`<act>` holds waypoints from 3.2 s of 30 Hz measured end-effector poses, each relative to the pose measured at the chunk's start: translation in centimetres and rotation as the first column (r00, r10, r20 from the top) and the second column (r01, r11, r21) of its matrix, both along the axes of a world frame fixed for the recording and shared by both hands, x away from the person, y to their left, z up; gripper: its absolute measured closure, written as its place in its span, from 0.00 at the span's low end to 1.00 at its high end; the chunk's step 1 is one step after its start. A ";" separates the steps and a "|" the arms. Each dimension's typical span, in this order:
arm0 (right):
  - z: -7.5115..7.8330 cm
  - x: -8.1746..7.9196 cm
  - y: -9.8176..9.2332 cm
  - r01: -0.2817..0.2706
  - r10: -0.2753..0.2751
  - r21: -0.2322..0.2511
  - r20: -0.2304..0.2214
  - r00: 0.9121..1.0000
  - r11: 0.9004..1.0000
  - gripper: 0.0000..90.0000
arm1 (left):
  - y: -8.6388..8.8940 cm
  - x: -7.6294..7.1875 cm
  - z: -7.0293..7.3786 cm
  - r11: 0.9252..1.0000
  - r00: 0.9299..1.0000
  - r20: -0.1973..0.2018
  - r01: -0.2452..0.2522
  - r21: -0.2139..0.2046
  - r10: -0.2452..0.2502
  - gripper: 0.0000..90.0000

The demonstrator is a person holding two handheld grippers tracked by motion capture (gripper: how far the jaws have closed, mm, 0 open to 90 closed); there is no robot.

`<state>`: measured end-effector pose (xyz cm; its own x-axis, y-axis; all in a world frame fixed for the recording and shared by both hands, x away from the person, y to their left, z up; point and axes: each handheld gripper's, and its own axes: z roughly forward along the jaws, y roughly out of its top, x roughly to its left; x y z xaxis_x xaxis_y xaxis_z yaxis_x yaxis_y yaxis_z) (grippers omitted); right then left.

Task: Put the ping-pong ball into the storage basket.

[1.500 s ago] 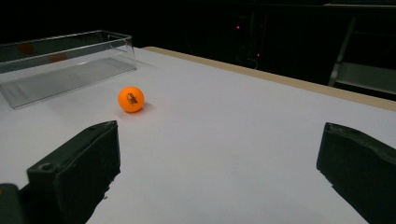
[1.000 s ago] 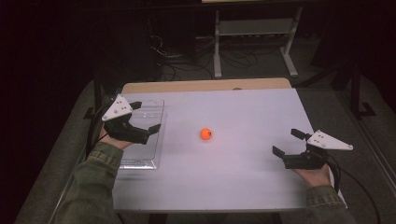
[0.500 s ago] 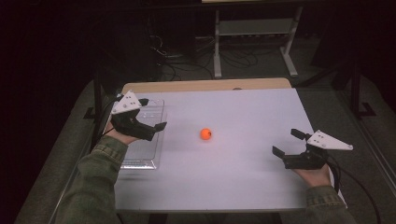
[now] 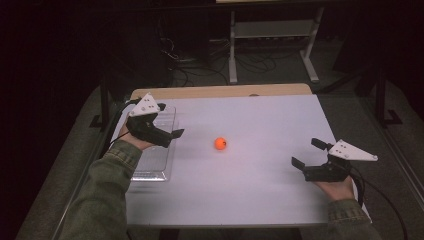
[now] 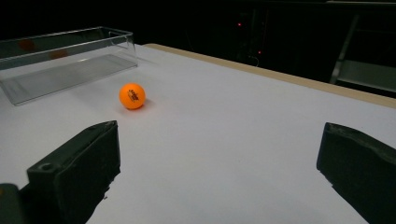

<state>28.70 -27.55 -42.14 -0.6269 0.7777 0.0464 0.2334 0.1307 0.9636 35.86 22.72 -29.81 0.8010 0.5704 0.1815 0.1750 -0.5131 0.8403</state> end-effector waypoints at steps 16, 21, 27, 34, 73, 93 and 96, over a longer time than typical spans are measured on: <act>-0.1 0.0 0.0 -0.009 0.009 -0.003 -0.001 1.000 1.000 0.00 | -2.2 1.2 0.3 0.998 0.999 -0.012 0.046 0.051 -0.046 0.00; 0.0 -0.1 0.0 -0.007 0.007 0.000 0.002 1.000 1.000 0.00 | -2.9 1.5 0.3 0.996 0.998 -0.020 0.061 0.069 -0.059 0.00; 0.0 -0.2 -0.1 -0.004 0.004 0.001 0.005 1.000 1.000 0.00 | -3.6 1.8 0.2 0.994 0.997 -0.023 0.078 0.080 -0.076 0.00; 0.0 -0.2 -0.1 -0.002 0.002 0.002 0.007 1.000 1.000 0.00 | -4.4 2.2 -0.2 0.990 0.995 -0.037 0.095 0.103 -0.091 0.00; 0.1 -0.4 -0.2 -0.006 0.006 0.003 0.009 1.000 1.000 0.00 | -7.9 3.9 -2.2 0.970 0.985 -0.102 0.159 0.183 -0.142 0.00; 0.1 -0.5 -0.1 -0.008 0.008 0.001 0.003 1.000 1.000 0.00 | -9.8 4.4 -3.9 0.947 0.972 -0.151 0.213 0.243 -0.179 0.00; 0.1 -0.5 -0.1 -0.009 0.009 0.001 0.002 1.000 1.000 0.00 | -10.0 4.5 -4.0 0.945 0.971 -0.154 0.215 0.245 -0.181 0.00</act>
<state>28.23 -27.64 -42.08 -0.6336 0.7723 0.0457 0.2300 0.1316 0.9642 40.35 12.72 -33.82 0.9192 0.3450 0.1898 0.1447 -0.7443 0.6519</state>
